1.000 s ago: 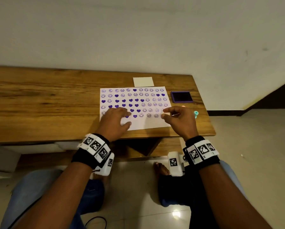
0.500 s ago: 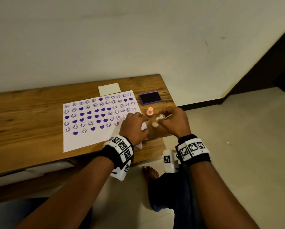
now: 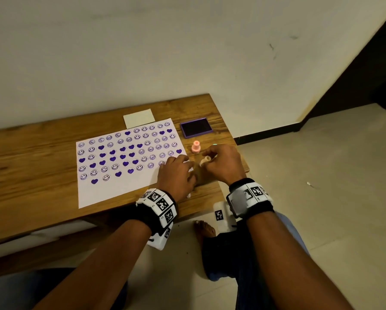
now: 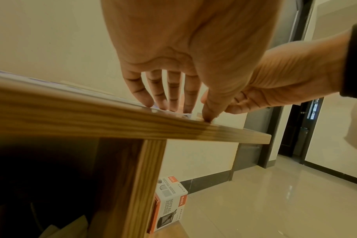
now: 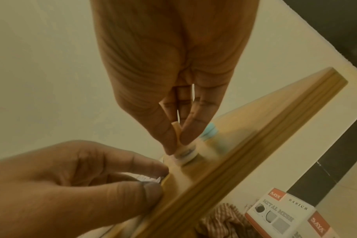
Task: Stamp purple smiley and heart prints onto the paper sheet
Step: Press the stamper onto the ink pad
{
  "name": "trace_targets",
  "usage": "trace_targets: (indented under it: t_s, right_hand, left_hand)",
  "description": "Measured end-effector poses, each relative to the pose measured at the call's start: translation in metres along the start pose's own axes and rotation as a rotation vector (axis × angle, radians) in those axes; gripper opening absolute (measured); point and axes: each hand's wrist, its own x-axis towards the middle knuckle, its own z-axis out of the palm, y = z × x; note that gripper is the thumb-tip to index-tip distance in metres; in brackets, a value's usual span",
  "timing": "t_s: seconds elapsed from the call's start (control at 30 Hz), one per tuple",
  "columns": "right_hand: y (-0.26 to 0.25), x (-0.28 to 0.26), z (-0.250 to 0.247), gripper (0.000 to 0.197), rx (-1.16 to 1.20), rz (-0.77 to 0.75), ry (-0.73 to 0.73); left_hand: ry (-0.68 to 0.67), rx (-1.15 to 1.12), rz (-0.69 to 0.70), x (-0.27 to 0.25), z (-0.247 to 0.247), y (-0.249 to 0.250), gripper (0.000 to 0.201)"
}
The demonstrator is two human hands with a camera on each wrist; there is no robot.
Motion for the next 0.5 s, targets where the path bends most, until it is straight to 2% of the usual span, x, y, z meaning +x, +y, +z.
trace_targets:
  t_s: [0.33, 0.5]
  right_hand:
    - [-0.004, 0.002, 0.011, 0.024, -0.054, -0.036, 0.006]
    - [-0.002, 0.003, 0.014, 0.022, -0.029, -0.009, 0.028]
  left_hand:
    - [-0.002, -0.011, 0.022, -0.006, 0.001, -0.003, 0.043]
    - [0.034, -0.037, 0.024, -0.008, 0.002, -0.002, 0.042]
